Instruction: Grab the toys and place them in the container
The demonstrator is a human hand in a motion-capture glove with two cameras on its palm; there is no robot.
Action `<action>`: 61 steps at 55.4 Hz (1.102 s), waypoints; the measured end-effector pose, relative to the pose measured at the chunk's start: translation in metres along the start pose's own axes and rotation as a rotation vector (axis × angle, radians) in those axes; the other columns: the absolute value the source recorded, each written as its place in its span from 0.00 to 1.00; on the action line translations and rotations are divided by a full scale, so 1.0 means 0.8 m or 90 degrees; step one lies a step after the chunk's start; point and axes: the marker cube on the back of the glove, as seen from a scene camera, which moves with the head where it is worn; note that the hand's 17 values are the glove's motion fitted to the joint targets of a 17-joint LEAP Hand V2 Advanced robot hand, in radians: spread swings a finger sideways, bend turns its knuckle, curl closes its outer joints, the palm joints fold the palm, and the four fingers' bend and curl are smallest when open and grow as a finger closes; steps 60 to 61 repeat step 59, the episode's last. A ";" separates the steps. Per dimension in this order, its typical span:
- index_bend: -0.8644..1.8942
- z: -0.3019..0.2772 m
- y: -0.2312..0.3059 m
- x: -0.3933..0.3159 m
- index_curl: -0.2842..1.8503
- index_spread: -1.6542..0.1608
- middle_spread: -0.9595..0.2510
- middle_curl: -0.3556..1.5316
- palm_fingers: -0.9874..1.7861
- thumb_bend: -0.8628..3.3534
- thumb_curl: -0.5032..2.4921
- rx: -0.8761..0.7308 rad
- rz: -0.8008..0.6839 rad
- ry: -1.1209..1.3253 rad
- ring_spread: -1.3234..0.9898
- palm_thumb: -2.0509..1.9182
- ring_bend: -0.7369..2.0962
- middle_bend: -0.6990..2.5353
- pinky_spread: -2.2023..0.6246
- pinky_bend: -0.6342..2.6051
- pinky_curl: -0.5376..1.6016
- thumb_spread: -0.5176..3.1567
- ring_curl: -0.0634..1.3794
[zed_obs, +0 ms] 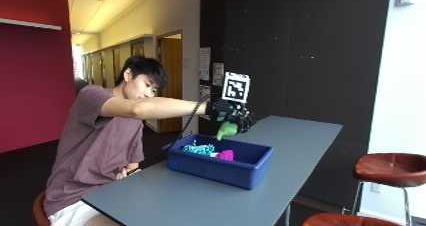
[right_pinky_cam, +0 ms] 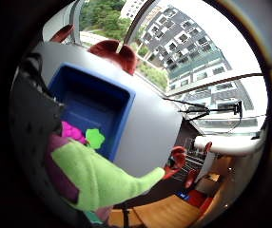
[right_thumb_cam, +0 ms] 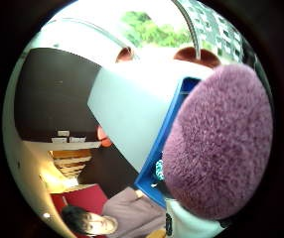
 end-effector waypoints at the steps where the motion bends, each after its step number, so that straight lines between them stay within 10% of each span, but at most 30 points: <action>1: 0.51 0.004 -0.004 -0.003 0.58 0.68 0.58 0.65 0.63 0.20 0.52 -0.030 0.012 0.001 0.41 0.66 0.75 0.54 0.66 0.56 0.54 0.26 0.53; 8: 0.36 0.031 -0.015 -0.028 0.54 0.75 0.62 0.58 0.20 0.17 0.46 -0.203 0.057 -0.056 0.45 0.58 0.66 0.41 0.70 0.55 0.55 0.37 0.50; 12: 0.32 0.038 -0.017 -0.034 0.45 0.78 0.71 0.52 0.14 0.18 0.43 -0.177 0.004 -0.049 0.50 0.54 0.54 0.33 0.74 0.53 0.50 0.40 0.41; 61: 0.33 0.024 0.009 -0.015 0.21 0.85 0.83 0.32 0.24 0.20 0.28 -0.136 0.028 -0.044 0.59 0.51 0.36 0.25 0.80 0.43 0.42 0.47 0.28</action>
